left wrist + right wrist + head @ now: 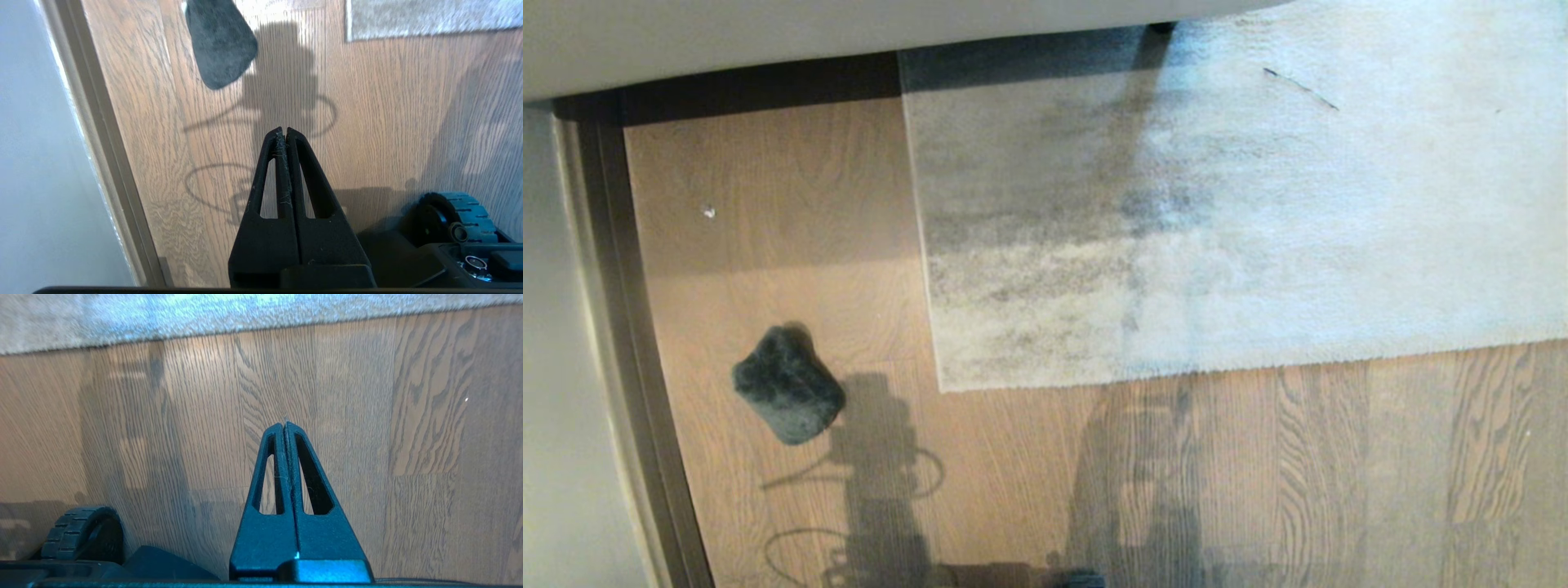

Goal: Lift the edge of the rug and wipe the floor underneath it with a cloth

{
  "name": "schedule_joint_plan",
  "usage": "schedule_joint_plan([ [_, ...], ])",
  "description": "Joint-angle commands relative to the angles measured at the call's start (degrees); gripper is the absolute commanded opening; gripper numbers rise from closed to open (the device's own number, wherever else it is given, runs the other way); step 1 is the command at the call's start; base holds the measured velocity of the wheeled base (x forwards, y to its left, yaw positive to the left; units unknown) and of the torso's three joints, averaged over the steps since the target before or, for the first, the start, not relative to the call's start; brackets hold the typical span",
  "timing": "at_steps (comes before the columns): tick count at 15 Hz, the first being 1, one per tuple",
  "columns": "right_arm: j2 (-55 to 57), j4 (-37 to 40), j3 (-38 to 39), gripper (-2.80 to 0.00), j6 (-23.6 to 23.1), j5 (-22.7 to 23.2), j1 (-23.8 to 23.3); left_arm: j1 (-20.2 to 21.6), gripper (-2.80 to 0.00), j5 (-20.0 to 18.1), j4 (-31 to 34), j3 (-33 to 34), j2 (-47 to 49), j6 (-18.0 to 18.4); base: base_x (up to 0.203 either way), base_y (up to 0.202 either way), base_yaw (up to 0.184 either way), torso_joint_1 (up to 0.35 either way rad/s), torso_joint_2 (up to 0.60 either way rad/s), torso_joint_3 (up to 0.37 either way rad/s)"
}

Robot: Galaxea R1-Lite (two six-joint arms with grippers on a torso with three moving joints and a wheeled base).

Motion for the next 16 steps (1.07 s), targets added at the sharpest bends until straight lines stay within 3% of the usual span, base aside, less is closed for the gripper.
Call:
schedule_joint_plan([
  [1, 0.07, -0.01, -0.01, -2.8, 0.0, 0.0, 0.01, 0.0, -2.8, 0.14, 0.03, 0.0, -0.02, -0.1, 0.0, 0.0, 0.0, -0.001, 0.0, 0.199],
  [16, 0.07, -0.01, -0.01, -2.8, 0.0, 0.0, 0.01, 0.0, -2.8, 0.31, 0.03, -0.09, -0.02, -1.42, 0.0, 0.0, 0.0, 0.001, 0.0, 0.203],
])
